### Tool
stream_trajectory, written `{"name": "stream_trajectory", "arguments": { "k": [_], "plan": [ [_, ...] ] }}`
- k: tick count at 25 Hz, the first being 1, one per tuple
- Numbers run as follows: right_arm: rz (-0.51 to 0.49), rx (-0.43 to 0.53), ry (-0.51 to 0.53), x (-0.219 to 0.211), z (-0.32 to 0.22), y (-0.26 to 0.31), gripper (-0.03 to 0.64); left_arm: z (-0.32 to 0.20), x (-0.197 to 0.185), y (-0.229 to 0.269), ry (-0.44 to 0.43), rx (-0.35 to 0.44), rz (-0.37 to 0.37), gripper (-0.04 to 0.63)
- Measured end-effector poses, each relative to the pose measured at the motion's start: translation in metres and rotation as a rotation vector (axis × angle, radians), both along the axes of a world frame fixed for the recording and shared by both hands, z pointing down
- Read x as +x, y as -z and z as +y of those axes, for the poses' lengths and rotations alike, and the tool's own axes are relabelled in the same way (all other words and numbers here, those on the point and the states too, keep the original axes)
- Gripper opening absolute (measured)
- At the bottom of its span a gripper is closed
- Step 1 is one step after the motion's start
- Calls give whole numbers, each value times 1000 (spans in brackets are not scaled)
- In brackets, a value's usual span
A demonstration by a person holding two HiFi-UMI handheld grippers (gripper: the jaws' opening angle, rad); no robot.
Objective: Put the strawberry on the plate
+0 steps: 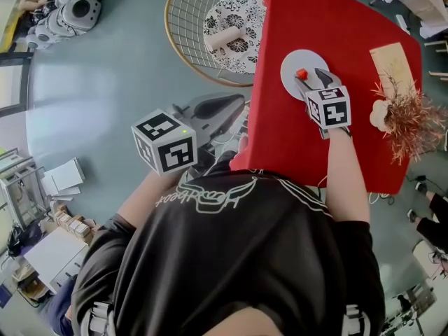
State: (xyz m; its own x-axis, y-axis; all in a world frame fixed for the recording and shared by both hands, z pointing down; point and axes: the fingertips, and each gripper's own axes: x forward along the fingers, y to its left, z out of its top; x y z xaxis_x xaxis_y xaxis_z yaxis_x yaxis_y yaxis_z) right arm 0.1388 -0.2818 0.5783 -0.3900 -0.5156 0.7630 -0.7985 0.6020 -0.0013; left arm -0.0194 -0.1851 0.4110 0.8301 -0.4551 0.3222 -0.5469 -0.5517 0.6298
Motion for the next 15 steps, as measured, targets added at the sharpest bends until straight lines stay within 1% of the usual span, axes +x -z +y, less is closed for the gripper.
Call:
{"name": "stream_trajectory", "arguments": {
  "k": [4, 8, 11, 13, 14, 15],
  "plan": [
    [-21, 35, -31, -1, 10, 21, 231, 7, -4, 6, -23, 16, 4, 8],
    [-71, 104, -100, 1, 27, 61, 230, 17, -5, 21, -73, 54, 8, 8],
    [-121, 172, -157, 1, 51, 100, 229, 31, -8, 40, -110, 95, 10, 8],
    [-158, 228, -186, 0, 69, 128, 225, 37, -8, 53, -146, 133, 26, 8],
    [-166, 262, -199, -1, 79, 143, 210, 40, -8, 58, -166, 155, 35, 8],
    [-170, 302, -212, -2, 88, 159, 169, 42, -8, 63, -184, 177, 41, 8]
  ]
}}
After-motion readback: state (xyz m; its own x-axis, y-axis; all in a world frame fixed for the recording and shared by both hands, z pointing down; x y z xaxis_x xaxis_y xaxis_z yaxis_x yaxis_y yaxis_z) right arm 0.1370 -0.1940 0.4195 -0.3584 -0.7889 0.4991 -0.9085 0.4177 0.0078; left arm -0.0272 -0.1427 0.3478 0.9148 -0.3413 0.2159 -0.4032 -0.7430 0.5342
